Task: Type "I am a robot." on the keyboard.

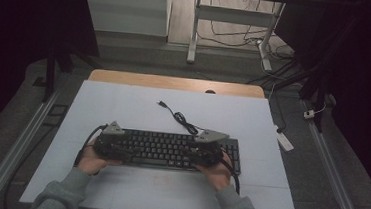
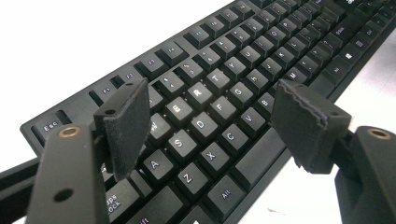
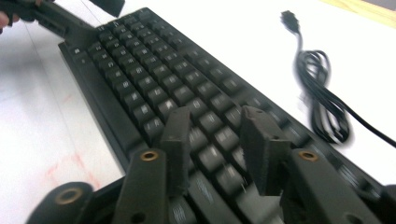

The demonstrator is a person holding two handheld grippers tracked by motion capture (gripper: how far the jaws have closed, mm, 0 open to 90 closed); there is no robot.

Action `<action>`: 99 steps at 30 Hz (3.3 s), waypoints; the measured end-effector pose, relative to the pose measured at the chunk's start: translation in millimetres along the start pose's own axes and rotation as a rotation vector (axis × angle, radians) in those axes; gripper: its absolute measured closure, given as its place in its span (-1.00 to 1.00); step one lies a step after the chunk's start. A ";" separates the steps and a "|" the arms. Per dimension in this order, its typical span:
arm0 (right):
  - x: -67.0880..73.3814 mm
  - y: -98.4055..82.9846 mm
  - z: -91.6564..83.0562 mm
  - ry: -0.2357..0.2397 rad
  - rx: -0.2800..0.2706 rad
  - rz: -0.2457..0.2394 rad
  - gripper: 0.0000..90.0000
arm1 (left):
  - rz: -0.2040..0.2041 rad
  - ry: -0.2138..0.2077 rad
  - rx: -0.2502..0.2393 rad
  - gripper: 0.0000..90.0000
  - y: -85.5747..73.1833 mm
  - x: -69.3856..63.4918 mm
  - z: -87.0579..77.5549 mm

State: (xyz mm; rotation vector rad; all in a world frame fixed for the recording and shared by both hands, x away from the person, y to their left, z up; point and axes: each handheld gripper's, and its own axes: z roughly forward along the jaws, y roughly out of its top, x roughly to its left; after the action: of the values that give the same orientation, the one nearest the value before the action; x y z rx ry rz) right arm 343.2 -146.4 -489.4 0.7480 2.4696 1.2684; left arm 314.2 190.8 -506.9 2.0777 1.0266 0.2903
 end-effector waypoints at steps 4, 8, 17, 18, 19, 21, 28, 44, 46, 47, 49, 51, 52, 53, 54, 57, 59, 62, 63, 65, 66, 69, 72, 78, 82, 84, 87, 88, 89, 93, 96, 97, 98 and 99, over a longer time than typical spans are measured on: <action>-5.4 -13.3 -16.1 -0.033 -0.001 0.018 0.21 | -0.013 0.003 -0.001 -0.35 -0.2 1.1 0.0; -7.4 -21.6 -29.4 -0.050 -0.017 0.021 0.16 | -0.027 0.010 -0.006 -0.35 -0.4 3.1 -0.7; -6.2 -29.2 -35.5 -0.042 -0.024 0.012 0.15 | -0.035 0.001 -0.023 -0.24 0.5 2.5 -3.1; -5.8 -28.9 -35.5 -0.042 -0.026 0.010 0.15 | -0.038 -0.002 -0.026 -0.20 0.8 1.7 -3.0; -5.7 -28.7 -35.3 -0.039 -0.029 0.007 0.15 | -0.034 -0.005 -0.028 -0.15 1.4 1.1 -2.8; -5.8 -28.7 -35.2 -0.041 -0.026 0.008 0.15 | -0.029 -0.019 -0.032 -0.02 2.5 -1.4 -2.1; -6.8 -30.1 -34.6 -0.046 -0.015 0.008 0.15 | 0.016 -0.060 -0.019 0.54 7.0 -11.3 3.7; -8.7 -30.7 -36.1 -0.053 -0.013 0.011 0.15 | 0.089 -0.105 0.055 0.98 13.4 -31.0 28.3; -8.8 -30.9 -36.0 -0.056 -0.009 0.012 0.15 | 0.092 -0.102 0.061 0.98 13.2 -31.7 30.2; -8.9 -30.9 -35.9 -0.056 -0.008 0.012 0.15 | 0.093 -0.102 0.063 0.98 13.2 -32.0 30.7; -8.7 -31.0 -35.9 -0.056 -0.007 0.013 0.15 | 0.095 -0.098 0.066 0.98 13.0 -32.4 31.7; -8.6 -31.0 -35.9 -0.055 -0.006 0.013 0.15 | 0.097 -0.097 0.072 0.98 12.9 -32.3 32.6; -8.7 -31.0 -35.9 -0.055 -0.006 0.013 0.15 | 0.094 -0.095 0.071 0.98 12.7 -32.6 33.3; -8.8 -31.0 -35.9 -0.055 -0.006 0.013 0.15 | 0.094 -0.096 0.072 0.98 12.6 -32.7 33.8; -8.9 -31.0 -35.9 -0.056 -0.006 0.012 0.15 | 0.096 -0.095 0.074 0.98 12.5 -32.8 34.3; -9.1 -31.1 -35.9 -0.055 -0.008 0.013 0.14 | 0.099 -0.094 0.079 0.98 12.4 -33.4 35.3; -9.1 -31.1 -36.0 -0.055 -0.008 0.013 0.15 | 0.100 -0.093 0.080 0.98 12.3 -33.3 35.7; -8.8 -31.0 -36.0 -0.057 -0.006 0.013 0.15 | 0.102 -0.091 0.082 0.98 12.2 -33.6 36.4; -8.8 -31.1 -35.9 -0.057 -0.005 0.012 0.15 | 0.100 -0.091 0.083 0.98 12.3 -33.8 36.7; -8.8 -31.1 -35.9 -0.057 -0.004 0.013 0.15 | 0.105 -0.090 0.087 0.98 12.3 -34.0 37.2; -8.7 -31.1 -35.9 -0.057 -0.002 0.014 0.14 | 0.103 -0.090 0.085 0.98 12.2 -34.3 37.7; -8.7 -31.1 -36.0 -0.058 -0.002 0.014 0.14 | 0.104 -0.090 0.089 0.98 11.9 -34.5 39.0; -9.0 -31.2 -35.9 -0.059 -0.002 0.013 0.14 | 0.104 -0.090 0.093 0.98 11.6 -34.7 40.1; -9.1 -31.2 -36.1 -0.058 -0.005 0.013 0.14 | 0.109 -0.085 0.105 0.98 10.3 -34.7 42.4; -9.3 -31.1 -36.4 -0.061 -0.004 0.010 0.14 | 0.108 -0.085 0.096 0.98 10.4 -34.9 41.4; -9.5 -31.2 -36.3 -0.060 -0.006 0.011 0.14 | 0.103 -0.086 0.076 0.98 11.1 -34.5 38.7; -9.4 -31.2 -36.7 -0.059 -0.006 0.012 0.14 | 0.099 -0.080 0.039 0.92 13.1 -33.0 30.9; -9.1 -31.1 -36.9 -0.062 -0.005 0.011 0.14 | 0.091 -0.080 0.023 0.88 13.8 -32.5 27.7; -9.0 -31.0 -36.9 -0.060 -0.008 0.012 0.14 | 0.085 -0.081 0.009 0.82 14.5 -31.8 24.7; -9.7 -31.5 -36.7 -0.058 -0.010 0.015 0.14 | 0.065 -0.078 -0.037 0.47 16.7 -28.4 14.6; -9.8 -31.6 -37.0 -0.059 -0.011 0.017 0.14 | 0.046 -0.071 -0.055 0.23 16.7 -25.6 8.2; -10.0 -31.5 -37.3 -0.059 -0.013 0.017 0.14 | 0.044 -0.066 -0.058 0.16 16.4 -24.4 6.0; -10.1 -31.6 -37.4 -0.060 -0.016 0.018 0.14 | 0.040 -0.060 -0.062 0.10 16.0 -23.2 3.8; -10.3 -31.7 -37.5 -0.061 -0.015 0.018 0.14 | 0.037 -0.053 -0.062 0.06 15.6 -21.7 1.5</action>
State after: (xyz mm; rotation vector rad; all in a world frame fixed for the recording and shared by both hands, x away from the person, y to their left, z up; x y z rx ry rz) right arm 324.6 -192.9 -493.4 0.7951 2.4077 1.2509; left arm 309.9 167.9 -493.6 2.0395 0.9370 0.2802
